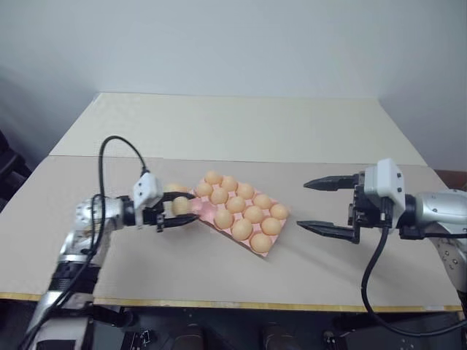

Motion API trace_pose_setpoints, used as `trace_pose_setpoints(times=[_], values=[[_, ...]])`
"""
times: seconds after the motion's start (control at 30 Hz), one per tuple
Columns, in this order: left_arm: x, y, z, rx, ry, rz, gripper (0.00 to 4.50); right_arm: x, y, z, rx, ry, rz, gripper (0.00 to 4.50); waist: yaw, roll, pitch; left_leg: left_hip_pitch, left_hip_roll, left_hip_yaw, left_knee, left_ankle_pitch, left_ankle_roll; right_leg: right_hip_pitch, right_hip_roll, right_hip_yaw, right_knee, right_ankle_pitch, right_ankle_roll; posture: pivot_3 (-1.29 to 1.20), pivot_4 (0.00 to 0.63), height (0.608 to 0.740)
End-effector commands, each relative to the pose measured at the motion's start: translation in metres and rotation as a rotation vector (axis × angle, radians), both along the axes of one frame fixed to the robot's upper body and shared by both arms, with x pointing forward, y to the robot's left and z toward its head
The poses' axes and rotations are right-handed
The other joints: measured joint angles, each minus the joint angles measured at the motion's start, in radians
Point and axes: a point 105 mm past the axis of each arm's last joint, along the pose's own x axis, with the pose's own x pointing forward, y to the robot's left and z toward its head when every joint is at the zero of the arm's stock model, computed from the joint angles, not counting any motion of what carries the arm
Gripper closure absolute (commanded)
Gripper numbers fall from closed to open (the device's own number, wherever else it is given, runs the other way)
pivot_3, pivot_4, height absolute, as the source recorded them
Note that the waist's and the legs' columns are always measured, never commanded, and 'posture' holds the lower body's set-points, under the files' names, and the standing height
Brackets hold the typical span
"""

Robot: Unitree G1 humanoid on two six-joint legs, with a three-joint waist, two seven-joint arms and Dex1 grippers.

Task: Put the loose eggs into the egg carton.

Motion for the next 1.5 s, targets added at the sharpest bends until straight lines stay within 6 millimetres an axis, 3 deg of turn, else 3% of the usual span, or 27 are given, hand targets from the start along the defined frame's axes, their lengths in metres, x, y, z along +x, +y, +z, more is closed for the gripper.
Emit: trace_pose_setpoints(times=[0.03,0.2,0.4,0.43,0.63,1.03,1.23,1.5], values=[[0.014,-0.022,0.006,-0.005,-0.074,0.000,1.88,-0.004,0.000,0.010,0.002,-0.049,0.006,0.00,0.000,0.000,0.000,0.000,0.000,0.000,0.000,0.000,0.000,0.000,0.000,0.000,0.000,0.000,0.000,0.00,0.150,0.740],[0.026,-0.037,-0.003,0.031,-0.079,-0.010,1.88,-0.006,-0.001,0.012,0.000,-0.054,-0.007,0.00,-0.009,0.000,0.000,0.000,-0.001,0.000,0.000,0.000,0.000,0.000,0.000,0.001,0.000,0.000,0.000,0.00,0.150,0.740],[0.031,-0.040,0.002,0.040,-0.096,-0.002,0.11,-0.010,-0.001,0.013,0.017,-0.046,-0.006,0.00,-0.006,0.000,0.000,0.000,-0.001,0.000,0.000,0.000,0.000,0.000,0.000,0.001,0.000,0.000,0.000,0.00,0.150,0.740],[0.031,-0.038,0.003,0.050,-0.113,0.006,0.05,-0.010,0.000,0.013,0.020,-0.047,-0.007,0.00,-0.005,0.000,0.000,0.000,-0.001,0.000,0.000,0.000,0.000,0.000,0.000,0.001,0.000,0.000,0.000,0.00,0.150,0.740],[0.019,-0.015,0.025,0.004,-0.104,0.021,0.05,-0.008,0.000,0.013,0.026,-0.046,-0.010,0.00,-0.010,0.000,0.000,0.000,-0.001,-0.001,0.000,0.000,0.000,0.000,0.000,0.001,0.000,0.000,0.000,0.00,0.150,0.740],[-0.044,0.081,0.062,0.033,-0.018,0.198,0.05,0.001,-0.002,0.010,0.092,0.014,0.014,0.00,-0.029,0.000,0.000,0.001,0.001,0.000,0.000,0.000,0.000,0.000,0.000,0.000,0.000,0.000,0.000,0.00,0.150,0.740],[-0.074,0.122,0.067,0.070,0.017,0.330,0.05,0.003,-0.009,0.009,0.073,0.034,0.024,0.00,-0.030,0.001,0.000,0.001,0.001,0.000,0.000,0.000,0.000,0.000,0.000,0.000,0.000,0.000,0.000,0.00,0.150,0.740],[-0.082,0.119,0.059,0.068,0.031,0.354,0.05,0.005,-0.003,0.007,0.062,0.037,0.049,0.00,-0.022,0.001,0.000,0.001,0.001,0.000,0.000,0.000,0.000,0.000,0.000,0.000,-0.001,0.000,0.000,0.00,0.150,0.740]])
